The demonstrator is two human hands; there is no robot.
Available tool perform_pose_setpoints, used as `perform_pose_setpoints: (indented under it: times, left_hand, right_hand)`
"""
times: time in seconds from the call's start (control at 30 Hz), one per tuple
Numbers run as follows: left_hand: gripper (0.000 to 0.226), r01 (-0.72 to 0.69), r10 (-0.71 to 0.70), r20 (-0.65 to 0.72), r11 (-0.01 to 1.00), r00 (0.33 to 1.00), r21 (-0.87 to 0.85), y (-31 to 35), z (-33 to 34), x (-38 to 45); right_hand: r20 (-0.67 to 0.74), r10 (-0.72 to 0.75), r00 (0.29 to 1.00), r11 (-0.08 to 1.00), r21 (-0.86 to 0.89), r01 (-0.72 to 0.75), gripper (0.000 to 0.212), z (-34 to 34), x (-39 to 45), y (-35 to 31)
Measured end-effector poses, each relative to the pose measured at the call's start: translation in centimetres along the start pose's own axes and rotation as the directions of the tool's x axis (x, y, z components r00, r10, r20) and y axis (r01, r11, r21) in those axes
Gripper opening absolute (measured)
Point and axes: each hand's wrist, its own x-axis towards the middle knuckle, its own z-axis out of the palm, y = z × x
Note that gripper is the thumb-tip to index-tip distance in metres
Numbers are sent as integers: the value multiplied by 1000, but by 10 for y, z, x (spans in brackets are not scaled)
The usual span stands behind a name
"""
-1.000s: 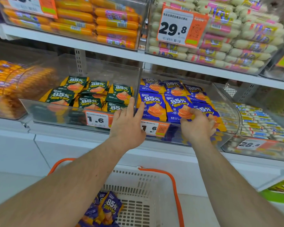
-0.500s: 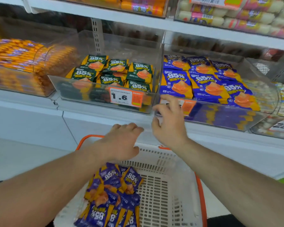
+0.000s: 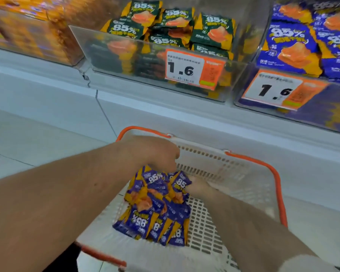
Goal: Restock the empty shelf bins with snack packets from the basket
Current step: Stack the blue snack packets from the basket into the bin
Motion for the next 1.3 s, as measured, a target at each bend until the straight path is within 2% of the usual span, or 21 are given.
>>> perform_pose_setpoints:
  times: [0.13, 0.27, 0.37, 0.4, 0.53, 0.63, 0.73, 0.9, 1.0, 1.07, 1.1, 1.17, 1.23, 1.3]
  left_hand:
    - [11, 43, -43, 14, 999, 999, 0, -2, 9, 7]
    - [37, 26, -26, 11, 1000, 1000, -10, 1, 7, 6]
    - [38, 27, -27, 20, 999, 999, -19, 5, 5, 2]
    - [38, 27, -27, 21, 1000, 999, -15, 5, 4, 1]
    - [39, 8, -8, -7, 1000, 1000, -10, 9, 0, -3]
    - [38, -14, 13, -44, 1000, 999, -17, 12, -4, -5]
    - [41, -22, 19, -74, 999, 997, -37, 15, -9, -12]
    - [59, 0, -24, -161, 989, 987, -151, 18, -17, -24]
    - [69, 13, -83, -255, 965, 963, -263, 16, -20, -25]
    - [70, -53, -116, -382, 912, 917, -406, 20, -21, -27]
    - [67, -124, -144, -466, 858, 873, -498, 25, -23, -28]
    - [57, -299, -226, -621, 722, 751, -624, 39, -26, -35]
    - [41, -449, -290, -697, 593, 655, -669, 52, -30, -42]
    - [19, -579, -261, -700, 411, 665, -704, 64, -34, -53]
  right_hand:
    - [-46, 178, 983, 951, 263, -160, 25, 2, -41, -18]
    - [-140, 292, 946, 888, 407, -214, 32, 12, -26, -16]
    - [-173, 295, 940, 886, 417, -202, 23, 14, -28, -18]
    - [-174, 272, 946, 900, 393, -187, 19, 12, -33, -18]
    - [-275, 125, 953, 971, 233, -60, 26, -3, -57, -22]
    - [-386, -20, 922, 989, 128, 75, 14, -29, -88, -29]
    - [-434, -166, 885, 983, -1, 184, 19, -59, -134, -40]
    - [-466, -359, 809, 931, -246, 271, 17, -107, -199, -55]
    - [-471, -441, 764, 896, -277, 347, 18, -135, -234, -64]
    - [-489, -444, 751, 894, -184, 409, 19, -153, -257, -69]
    - [-501, -438, 746, 889, -117, 443, 21, -160, -269, -71]
    - [-544, -443, 712, 851, -7, 524, 27, -175, -294, -74]
    - [-617, -432, 658, 769, 129, 626, 29, -188, -319, -76]
    - [-701, -376, 606, 673, 244, 699, 26, -201, -338, -77]
